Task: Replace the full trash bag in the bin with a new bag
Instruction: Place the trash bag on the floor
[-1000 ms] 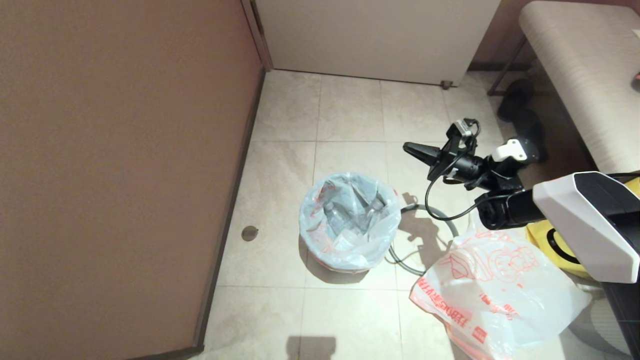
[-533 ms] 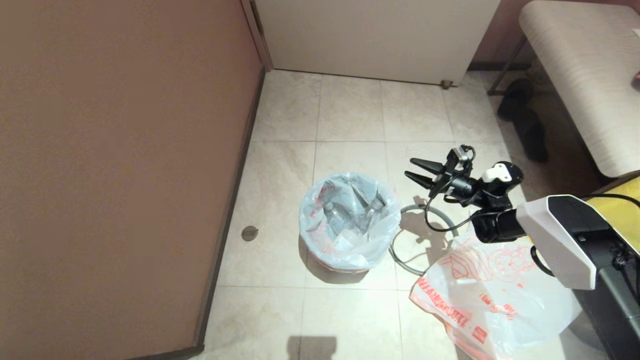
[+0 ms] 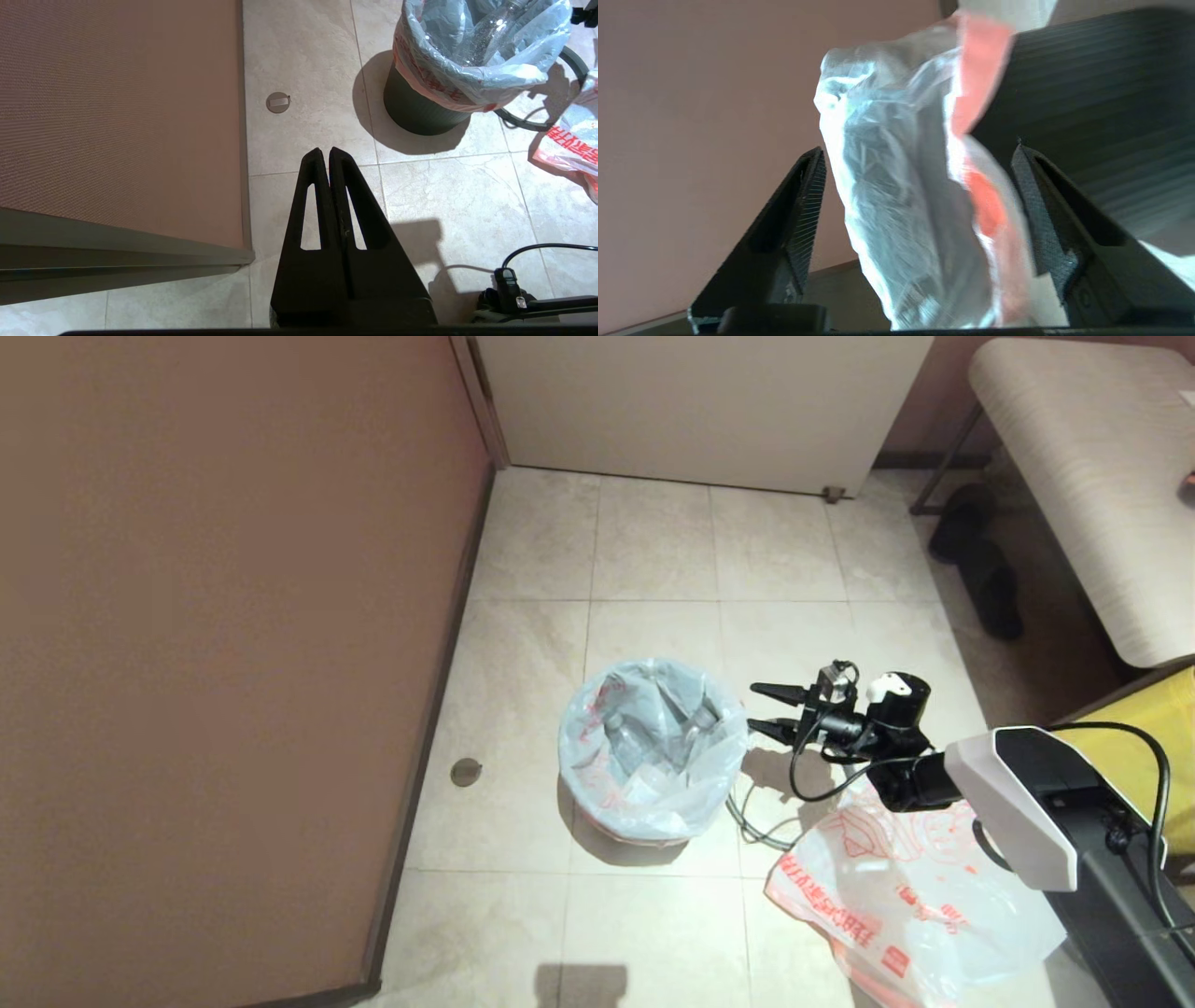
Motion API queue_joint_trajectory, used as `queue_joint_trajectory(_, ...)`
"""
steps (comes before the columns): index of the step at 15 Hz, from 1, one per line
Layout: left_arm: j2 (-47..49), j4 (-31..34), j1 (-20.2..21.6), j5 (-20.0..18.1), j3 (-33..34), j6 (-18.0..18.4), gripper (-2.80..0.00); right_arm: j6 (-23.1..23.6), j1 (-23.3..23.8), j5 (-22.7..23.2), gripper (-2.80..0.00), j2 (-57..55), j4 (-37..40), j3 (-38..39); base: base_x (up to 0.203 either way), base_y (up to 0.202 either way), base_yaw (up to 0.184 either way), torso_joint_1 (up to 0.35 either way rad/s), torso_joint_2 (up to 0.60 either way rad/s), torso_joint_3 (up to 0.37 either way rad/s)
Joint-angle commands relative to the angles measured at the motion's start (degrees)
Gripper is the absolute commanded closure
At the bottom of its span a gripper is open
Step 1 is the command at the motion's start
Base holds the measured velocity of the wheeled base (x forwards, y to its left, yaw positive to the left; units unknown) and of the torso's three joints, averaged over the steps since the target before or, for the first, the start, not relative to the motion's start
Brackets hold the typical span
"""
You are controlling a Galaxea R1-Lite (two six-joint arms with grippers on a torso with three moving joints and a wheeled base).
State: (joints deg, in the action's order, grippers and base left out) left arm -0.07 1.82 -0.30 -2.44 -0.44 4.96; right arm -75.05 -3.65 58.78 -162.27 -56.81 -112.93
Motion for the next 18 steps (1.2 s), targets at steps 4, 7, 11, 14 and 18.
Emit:
queue_joint_trajectory(4, 0.07, 0.03, -0.04, -0.02, 0.0, 0.05, 0.0, 2.73, -2.41, 0.28, -2.8, -1.83, 2.23, -0.09, 0.0, 0.0, 0.0, 0.0, 0.0, 0.0)
queue_joint_trajectory(7, 0.07, -0.02, -0.01, -0.02, 0.0, 0.05, 0.0, 1.29, -3.08, 0.27, -2.8, -1.33, 0.72, -0.16, 0.0, 0.0, 0.0, 0.0, 0.0, 0.0)
queue_joint_trajectory(11, 0.07, 0.03, -0.04, -0.02, 0.0, 0.05, 0.0, -14.84, -3.58, 0.56, -2.8, -0.33, -12.9, 0.06, 0.0, 0.0, 0.0, 0.0, 0.0, 0.0)
queue_joint_trajectory(14, 0.07, 0.03, 0.04, -0.02, 0.0, 0.05, 0.0, -17.9, -4.29, 2.01, -2.8, 0.38, -16.35, 0.55, 0.0, 0.0, 0.0, 0.0, 0.0, 0.0)
queue_joint_trajectory(18, 0.07, 0.0, 0.02, -0.02, 0.0, 0.05, 0.0, -17.97, -4.68, 4.53, -2.8, 0.86, -17.79, 1.22, 0.0, 0.0, 0.0, 0.0, 0.0, 0.0)
